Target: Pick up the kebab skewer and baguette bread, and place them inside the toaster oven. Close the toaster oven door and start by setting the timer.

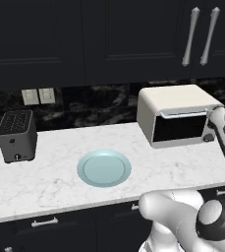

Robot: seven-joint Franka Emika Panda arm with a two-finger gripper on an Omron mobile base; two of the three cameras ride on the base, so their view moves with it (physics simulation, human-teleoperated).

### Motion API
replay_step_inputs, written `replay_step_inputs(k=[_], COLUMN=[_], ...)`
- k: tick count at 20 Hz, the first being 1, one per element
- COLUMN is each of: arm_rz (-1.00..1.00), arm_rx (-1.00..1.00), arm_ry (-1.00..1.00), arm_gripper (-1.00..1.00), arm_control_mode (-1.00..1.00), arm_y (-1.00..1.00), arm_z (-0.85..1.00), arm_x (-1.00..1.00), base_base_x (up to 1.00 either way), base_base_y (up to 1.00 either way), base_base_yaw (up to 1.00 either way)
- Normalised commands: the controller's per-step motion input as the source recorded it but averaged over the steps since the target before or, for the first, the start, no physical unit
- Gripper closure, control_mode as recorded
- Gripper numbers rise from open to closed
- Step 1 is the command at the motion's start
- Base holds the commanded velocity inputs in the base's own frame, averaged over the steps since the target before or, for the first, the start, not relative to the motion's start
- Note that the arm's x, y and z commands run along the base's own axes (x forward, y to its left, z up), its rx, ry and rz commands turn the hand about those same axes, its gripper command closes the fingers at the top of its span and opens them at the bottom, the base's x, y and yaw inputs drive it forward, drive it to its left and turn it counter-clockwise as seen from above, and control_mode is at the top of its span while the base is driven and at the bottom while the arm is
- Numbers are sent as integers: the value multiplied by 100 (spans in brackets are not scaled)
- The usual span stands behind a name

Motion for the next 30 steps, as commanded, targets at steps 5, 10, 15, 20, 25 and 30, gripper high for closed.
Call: replay_step_inputs(k=[5, 10, 15, 20, 25, 30], arm_rz=[35, 2, -16, -40, -29, -21], arm_rx=[1, 12, 32, 42, 32, 44], arm_ry=[-1, 1, 0, 0, 0, 0], arm_gripper=[-100, -100, -100, -100, -100, -100], arm_control_mode=[-100, -100, -100, -100, -100, -100], arm_y=[-40, -5, 0, 12, -2, -1], arm_z=[-13, -3, 0, -18, -27, -10], arm_x=[-33, 0, 4, 0, 28, 18], base_base_x=[0, 0, 0, 0, 0, 0], base_base_y=[0, 0, 0, 0, 0, 0], base_base_yaw=[0, 0, 0, 0, 0, 0])
